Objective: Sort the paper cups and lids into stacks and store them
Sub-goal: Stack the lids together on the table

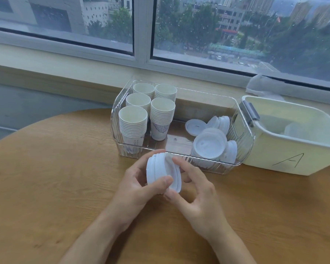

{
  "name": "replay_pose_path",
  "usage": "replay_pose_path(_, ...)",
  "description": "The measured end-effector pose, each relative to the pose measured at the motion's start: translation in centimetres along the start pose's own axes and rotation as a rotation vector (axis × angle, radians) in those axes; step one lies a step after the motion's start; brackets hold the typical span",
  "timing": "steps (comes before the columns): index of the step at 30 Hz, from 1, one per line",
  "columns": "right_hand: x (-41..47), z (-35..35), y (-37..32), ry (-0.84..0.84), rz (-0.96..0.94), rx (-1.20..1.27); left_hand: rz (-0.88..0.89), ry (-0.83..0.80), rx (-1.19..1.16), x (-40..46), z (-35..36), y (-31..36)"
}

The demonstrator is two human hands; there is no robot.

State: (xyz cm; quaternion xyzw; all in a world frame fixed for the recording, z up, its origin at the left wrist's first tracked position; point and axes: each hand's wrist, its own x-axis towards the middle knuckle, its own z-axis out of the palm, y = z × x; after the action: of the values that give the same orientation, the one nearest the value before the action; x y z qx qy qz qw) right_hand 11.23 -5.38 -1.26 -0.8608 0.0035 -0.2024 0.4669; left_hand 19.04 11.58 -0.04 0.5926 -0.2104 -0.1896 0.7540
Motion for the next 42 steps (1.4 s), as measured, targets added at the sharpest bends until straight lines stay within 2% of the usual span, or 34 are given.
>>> replay_pose_path(10,0.24,-0.16,0.02,-0.046,0.123,0.321,-0.047,-0.017,-0.017,0.21,-0.45,-0.06)
replay_pose_path(25,0.6,-0.42,0.7,-0.1,0.102,0.198,-0.06,-0.102,-0.013,0.15,-0.37,-0.13)
replay_pose_path(42,0.37,-0.36,0.53,-0.058,0.097,0.253,-0.048,-0.051,0.01,0.19,-1.01,-0.75)
